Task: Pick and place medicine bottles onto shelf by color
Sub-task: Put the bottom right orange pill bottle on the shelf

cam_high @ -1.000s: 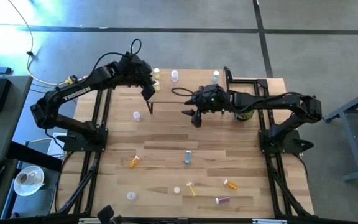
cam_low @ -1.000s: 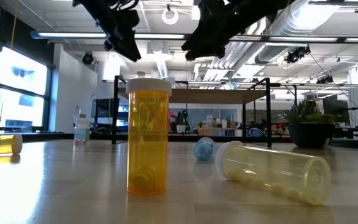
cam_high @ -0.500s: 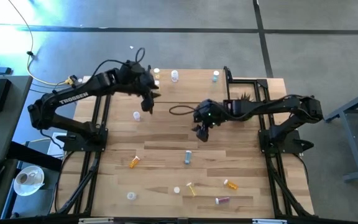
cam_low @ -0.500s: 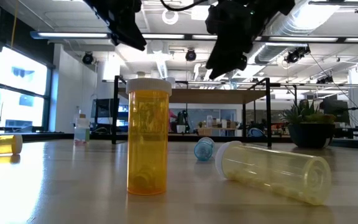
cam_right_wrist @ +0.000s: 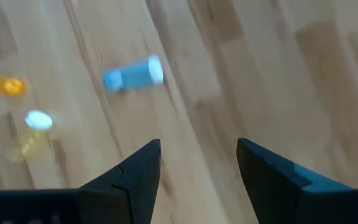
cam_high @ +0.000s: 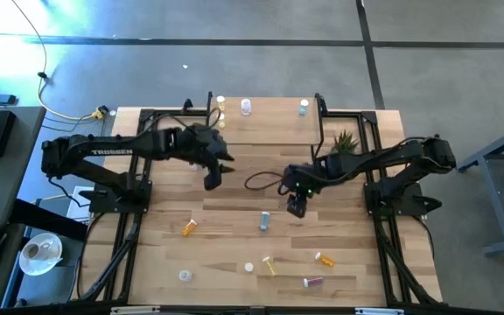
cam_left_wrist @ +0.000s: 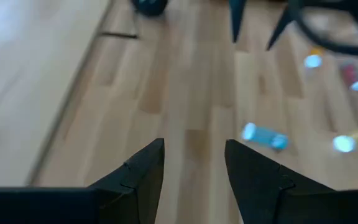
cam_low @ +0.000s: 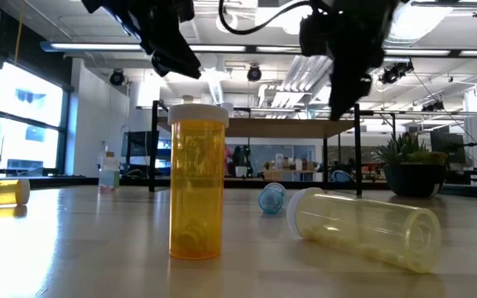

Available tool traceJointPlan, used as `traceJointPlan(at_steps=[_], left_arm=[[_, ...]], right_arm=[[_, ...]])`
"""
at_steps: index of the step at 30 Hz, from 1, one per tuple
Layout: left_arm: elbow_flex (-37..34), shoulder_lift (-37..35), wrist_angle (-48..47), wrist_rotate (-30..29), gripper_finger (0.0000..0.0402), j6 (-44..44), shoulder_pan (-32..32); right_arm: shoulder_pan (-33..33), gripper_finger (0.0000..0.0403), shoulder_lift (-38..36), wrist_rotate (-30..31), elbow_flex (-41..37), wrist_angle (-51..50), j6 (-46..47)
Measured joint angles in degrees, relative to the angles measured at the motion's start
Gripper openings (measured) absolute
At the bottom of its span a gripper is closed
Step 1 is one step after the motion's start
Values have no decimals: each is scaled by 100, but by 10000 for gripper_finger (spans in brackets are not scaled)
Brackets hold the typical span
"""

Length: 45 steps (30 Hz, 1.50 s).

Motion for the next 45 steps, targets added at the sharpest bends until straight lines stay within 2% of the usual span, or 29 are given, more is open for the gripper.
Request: traceJointPlan(at_steps=[8, 14, 24, 35, 41, 45], left_arm=[[-579, 0, 1231, -154, 161, -190, -541], [-644, 0, 1400, -179, 161, -227, -596], [-643, 0, 1646, -247, 161, -316, -596], [-643, 0, 1651, -307, 161, -542, -600], [-641, 0, 1651, -614, 161, -616, -600], [-641, 0, 1664, -632, 161, -616, -600]], right_arm=[[988, 202, 2, 235, 0, -575, 932], [1718, 202, 2, 232, -260, -500, 1362], [2717, 202, 4, 263, -741, -55, 2669], [3419, 202, 4, 549, -769, 222, 3586], [3511, 202, 176, 642, -772, 300, 3580], [3509, 202, 450, 425, -774, 405, 3383]])
